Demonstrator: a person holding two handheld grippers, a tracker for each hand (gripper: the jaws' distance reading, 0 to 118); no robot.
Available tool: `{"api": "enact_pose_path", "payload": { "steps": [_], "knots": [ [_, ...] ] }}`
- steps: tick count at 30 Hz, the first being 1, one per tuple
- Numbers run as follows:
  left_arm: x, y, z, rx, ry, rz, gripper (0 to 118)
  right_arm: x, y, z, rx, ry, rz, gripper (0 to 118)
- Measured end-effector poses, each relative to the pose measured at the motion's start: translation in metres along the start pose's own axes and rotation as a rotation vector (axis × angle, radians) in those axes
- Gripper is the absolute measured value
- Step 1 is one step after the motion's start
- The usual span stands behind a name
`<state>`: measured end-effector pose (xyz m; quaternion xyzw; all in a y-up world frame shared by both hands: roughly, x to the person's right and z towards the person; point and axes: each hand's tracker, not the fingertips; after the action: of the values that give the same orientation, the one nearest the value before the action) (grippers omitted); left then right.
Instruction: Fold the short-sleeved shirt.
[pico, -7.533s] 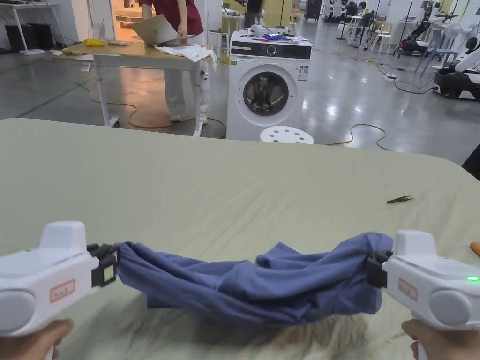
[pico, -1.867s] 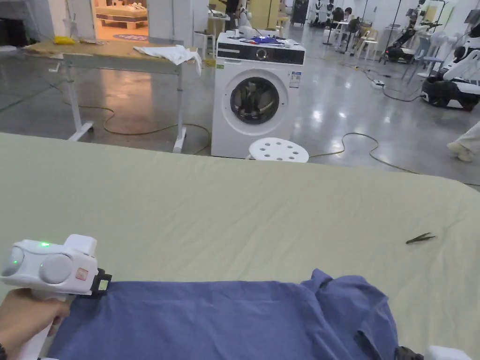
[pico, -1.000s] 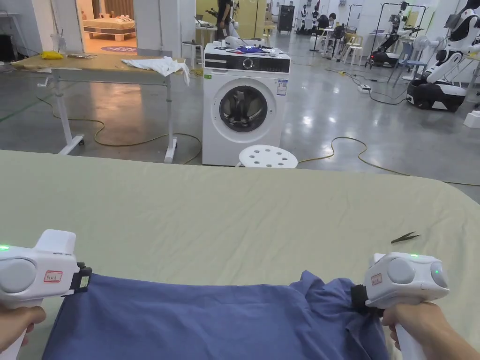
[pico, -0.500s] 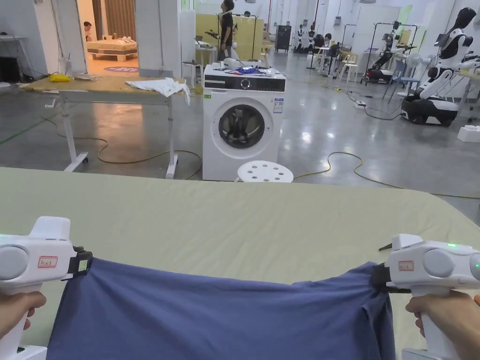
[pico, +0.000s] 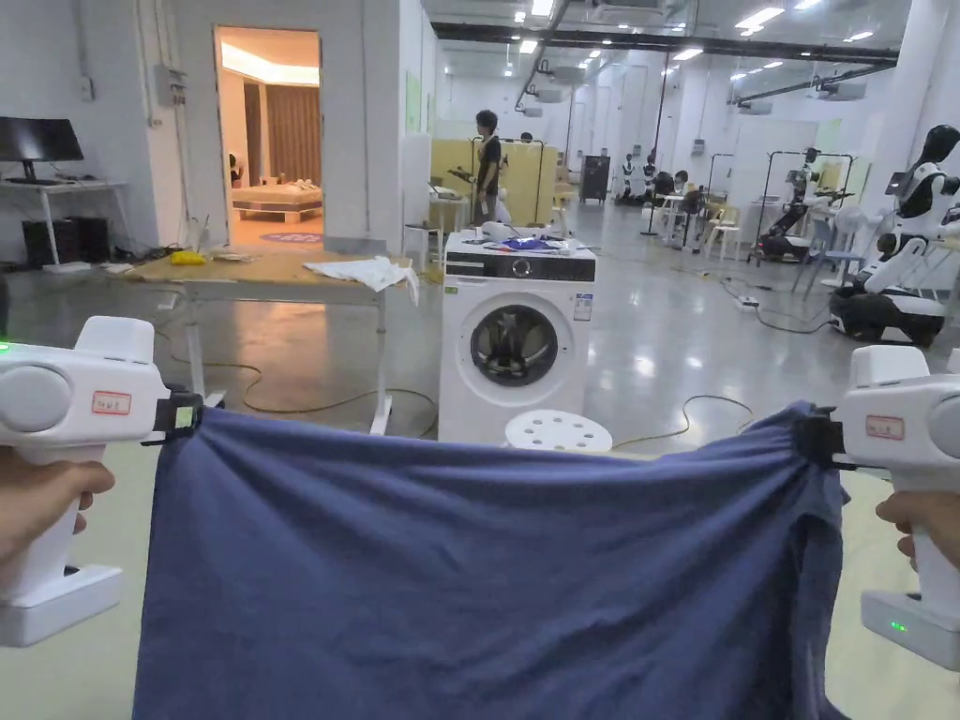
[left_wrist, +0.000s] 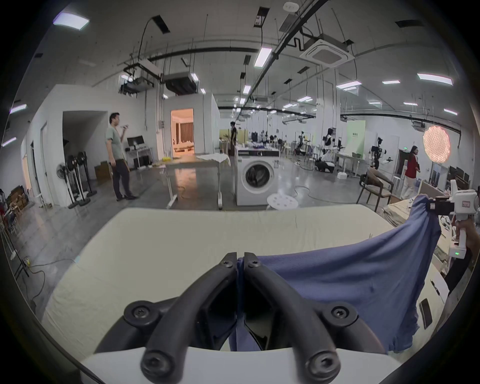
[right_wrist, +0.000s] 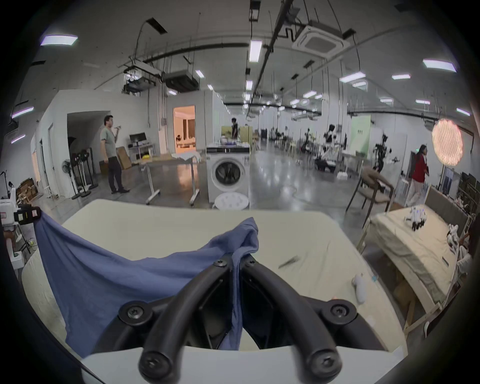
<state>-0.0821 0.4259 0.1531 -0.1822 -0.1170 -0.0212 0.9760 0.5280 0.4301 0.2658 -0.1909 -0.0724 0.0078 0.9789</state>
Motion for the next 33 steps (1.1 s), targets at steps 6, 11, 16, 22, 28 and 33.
{"api": "enact_pose_path", "payload": {
  "steps": [6, 11, 16, 22, 28, 33],
  "knots": [
    [-0.011, 0.07, 0.021, 0.085, 0.037, -0.01, 0, -0.007, 0.066, 0.021, 0.095, -0.033, -0.001, 2],
    [-0.009, 0.126, 0.03, 0.137, 0.058, -0.055, 0, -0.004, 0.115, 0.023, 0.143, -0.049, 0.01, 1],
    [-0.006, 0.172, 0.028, 0.181, 0.079, -0.072, 0, 0.0, 0.159, 0.019, 0.186, -0.078, 0.001, 2],
    [-0.005, 0.204, 0.015, 0.217, 0.107, -0.066, 0, 0.002, 0.199, 0.007, 0.239, -0.101, 0.007, 2],
    [-0.007, 0.213, 0.002, 0.249, 0.133, -0.066, 0, 0.001, 0.211, -0.01, 0.274, -0.104, 0.022, 2],
    [-0.013, 0.189, -0.014, 0.232, 0.148, -0.063, 0, -0.005, 0.18, -0.026, 0.262, -0.082, 0.025, 2]
  ]
}}
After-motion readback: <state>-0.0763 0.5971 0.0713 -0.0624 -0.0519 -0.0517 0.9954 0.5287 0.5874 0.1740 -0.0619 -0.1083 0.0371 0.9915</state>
